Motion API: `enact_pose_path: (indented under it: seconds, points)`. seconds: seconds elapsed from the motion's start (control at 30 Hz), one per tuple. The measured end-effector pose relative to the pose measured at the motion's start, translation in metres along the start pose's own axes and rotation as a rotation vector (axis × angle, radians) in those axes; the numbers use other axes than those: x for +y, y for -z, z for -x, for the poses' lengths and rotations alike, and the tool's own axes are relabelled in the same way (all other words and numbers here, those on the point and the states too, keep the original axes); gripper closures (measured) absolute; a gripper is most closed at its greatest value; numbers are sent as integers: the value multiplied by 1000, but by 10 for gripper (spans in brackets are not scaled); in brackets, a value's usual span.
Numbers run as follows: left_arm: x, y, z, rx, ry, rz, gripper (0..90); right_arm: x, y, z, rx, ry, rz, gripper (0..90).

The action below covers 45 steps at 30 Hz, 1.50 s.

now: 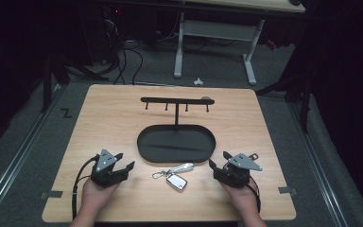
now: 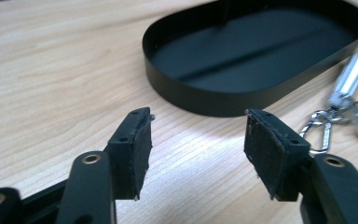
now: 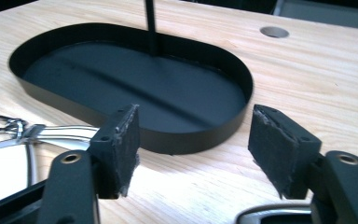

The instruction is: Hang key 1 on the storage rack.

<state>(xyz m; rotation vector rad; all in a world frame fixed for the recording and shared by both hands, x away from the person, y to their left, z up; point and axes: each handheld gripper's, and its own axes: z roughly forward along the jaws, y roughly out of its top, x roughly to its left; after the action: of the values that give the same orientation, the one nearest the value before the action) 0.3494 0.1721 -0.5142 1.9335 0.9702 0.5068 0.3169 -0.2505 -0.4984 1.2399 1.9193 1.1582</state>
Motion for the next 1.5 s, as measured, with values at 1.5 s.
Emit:
enact_pose_path:
  seconds: [1.5]
  points:
    - [13,-16,20,17,-113,7,337,-14,32,34,-75,-3,-42,329]
